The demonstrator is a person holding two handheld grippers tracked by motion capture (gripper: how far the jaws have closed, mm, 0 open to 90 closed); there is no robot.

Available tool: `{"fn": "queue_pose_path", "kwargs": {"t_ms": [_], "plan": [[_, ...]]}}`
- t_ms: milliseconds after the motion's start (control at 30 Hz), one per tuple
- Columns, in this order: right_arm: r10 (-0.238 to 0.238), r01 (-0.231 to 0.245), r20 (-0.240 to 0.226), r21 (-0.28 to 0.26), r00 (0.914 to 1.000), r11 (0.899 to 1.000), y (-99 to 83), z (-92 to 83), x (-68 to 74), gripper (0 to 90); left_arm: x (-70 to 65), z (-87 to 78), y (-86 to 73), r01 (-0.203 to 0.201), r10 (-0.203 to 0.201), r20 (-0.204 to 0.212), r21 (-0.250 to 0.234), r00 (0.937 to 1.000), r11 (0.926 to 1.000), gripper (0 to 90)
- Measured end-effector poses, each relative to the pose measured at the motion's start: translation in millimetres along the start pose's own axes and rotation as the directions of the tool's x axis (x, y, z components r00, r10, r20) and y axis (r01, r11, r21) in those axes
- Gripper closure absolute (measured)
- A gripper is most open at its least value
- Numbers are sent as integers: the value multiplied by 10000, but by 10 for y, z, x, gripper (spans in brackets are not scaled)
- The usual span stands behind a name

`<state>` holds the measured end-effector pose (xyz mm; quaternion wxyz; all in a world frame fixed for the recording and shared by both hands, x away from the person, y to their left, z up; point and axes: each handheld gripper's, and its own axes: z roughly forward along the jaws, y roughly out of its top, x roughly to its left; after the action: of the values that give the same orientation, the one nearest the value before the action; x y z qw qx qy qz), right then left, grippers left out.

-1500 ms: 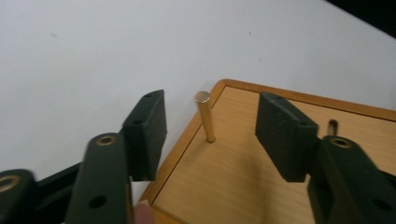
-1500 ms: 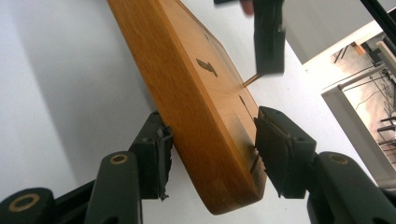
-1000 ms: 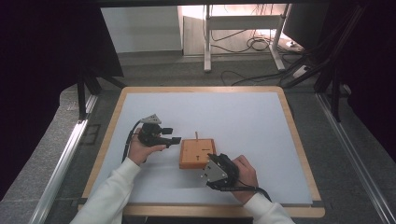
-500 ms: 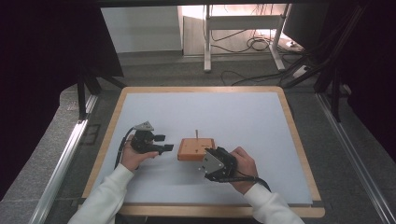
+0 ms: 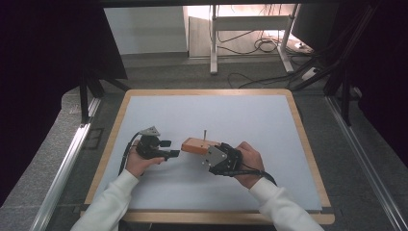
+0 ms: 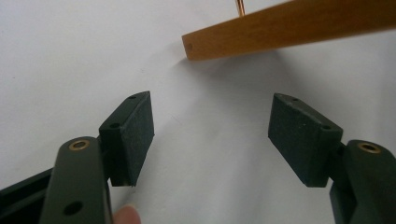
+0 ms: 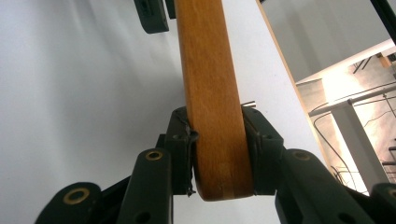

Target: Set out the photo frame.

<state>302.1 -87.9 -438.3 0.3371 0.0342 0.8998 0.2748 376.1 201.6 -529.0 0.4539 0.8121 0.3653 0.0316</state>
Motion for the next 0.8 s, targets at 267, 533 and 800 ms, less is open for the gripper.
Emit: {"fn": "queue_pose_path", "kwargs": {"t_ms": [267,533,800], "plan": [[114,-114,-196,26,9997,9999,64,20,-115,696,4,10,-6,20,-20,-10,21,10000,10000,309],[572,-608,-1277,-248,9902,9978,188,-130,-159,699,16,-10,-1,47,-47,-29,-73,10000,10000,310],[687,-888,-2531,-690,9650,9937,250,-329,-160,698,7,-4,4,-13,13,-21,-47,10000,10000,310]]}}
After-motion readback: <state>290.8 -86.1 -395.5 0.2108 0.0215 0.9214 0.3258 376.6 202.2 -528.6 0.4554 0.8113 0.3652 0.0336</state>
